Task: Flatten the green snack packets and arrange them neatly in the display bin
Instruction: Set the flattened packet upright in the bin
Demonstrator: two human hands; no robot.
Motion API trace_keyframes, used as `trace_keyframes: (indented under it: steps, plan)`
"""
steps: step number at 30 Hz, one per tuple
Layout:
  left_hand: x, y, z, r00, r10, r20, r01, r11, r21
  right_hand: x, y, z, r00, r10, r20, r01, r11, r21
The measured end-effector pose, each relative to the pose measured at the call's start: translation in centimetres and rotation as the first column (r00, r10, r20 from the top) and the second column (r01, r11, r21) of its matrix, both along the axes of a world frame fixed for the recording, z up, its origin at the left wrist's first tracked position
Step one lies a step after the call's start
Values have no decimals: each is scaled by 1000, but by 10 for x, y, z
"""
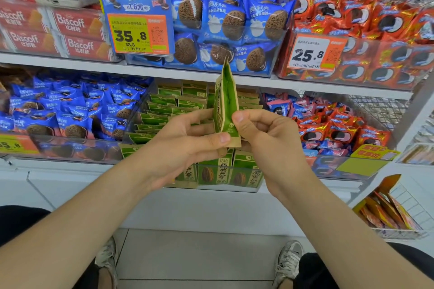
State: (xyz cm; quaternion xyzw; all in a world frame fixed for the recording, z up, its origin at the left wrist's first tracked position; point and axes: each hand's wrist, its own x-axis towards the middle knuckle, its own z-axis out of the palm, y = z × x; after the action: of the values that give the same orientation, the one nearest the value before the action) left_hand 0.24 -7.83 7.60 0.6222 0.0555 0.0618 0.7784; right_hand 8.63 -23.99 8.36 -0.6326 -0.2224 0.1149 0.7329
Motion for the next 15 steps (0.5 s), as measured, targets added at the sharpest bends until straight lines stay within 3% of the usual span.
trace_keyframes:
  steps: [3,6,9,12,15]
  plan:
    - [1,-2,1,990,135,29,-137,988,70,2,-2,4,993,96,74,-87,988,-126]
    - [3,-3,-1,941,338,27,-338,929,151,6,-7,10,938,344,39,-316,897,-310]
    - [3,-8,-2,942,335,22,-333,924,188,12,-11,16,907,420,-25,-398,838,-373]
    - [1,-14,0,958,276,72,-285,921,266,13,-9,15,963,268,33,-245,920,-306]
    - [1,-16,-2,947,308,87,-320,906,277,13,-3,3,962,62,265,1,973,-232]
